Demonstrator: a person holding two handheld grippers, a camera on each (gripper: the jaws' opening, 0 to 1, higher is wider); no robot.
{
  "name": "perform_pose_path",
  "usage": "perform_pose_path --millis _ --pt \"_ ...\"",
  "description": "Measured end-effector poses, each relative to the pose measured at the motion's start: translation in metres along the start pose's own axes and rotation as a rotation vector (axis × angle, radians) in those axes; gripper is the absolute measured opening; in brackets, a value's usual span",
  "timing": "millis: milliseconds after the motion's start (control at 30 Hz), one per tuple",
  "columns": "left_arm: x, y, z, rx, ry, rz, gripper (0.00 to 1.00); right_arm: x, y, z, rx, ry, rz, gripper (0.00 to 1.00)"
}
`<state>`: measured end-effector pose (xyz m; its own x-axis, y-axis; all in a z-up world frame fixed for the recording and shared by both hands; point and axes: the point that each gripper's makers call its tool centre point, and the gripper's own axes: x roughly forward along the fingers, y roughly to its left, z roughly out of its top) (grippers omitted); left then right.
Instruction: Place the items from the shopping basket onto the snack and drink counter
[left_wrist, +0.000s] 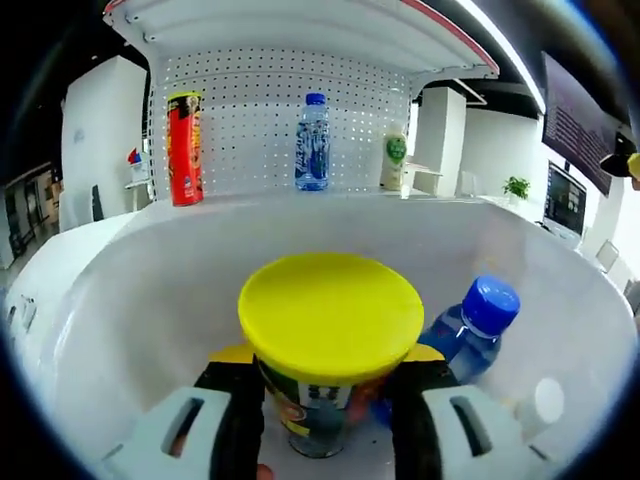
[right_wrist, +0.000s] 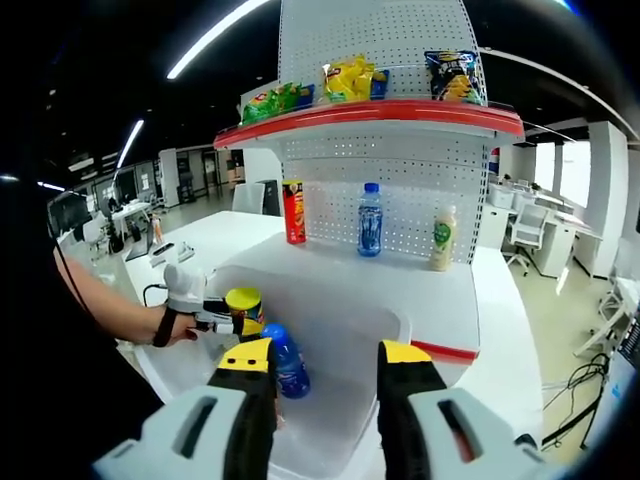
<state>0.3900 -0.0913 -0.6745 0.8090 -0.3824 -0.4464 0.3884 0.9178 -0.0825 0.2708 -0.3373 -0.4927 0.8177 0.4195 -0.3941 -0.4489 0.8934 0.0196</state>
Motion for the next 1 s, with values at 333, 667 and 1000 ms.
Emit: perform_pose_path --millis 333,667,1000 --pt "-0.005 0.0 0.011 0.01 -0.023 -0.017 0.49 0.001 0.003 0.003 -0.01 -0.002 0.007 0.38" --pt "-0.018 -0.007 0.025 -0.054 -0.044 -0.046 0.49 0.002 0.007 0.006 -0.018 -0.008 0.01 0.38" --pt "-0.04 -0.02 0.058 -0.029 -0.109 -0.086 0.49 0.003 0.012 0.01 -0.028 -0.016 0.013 0.38"
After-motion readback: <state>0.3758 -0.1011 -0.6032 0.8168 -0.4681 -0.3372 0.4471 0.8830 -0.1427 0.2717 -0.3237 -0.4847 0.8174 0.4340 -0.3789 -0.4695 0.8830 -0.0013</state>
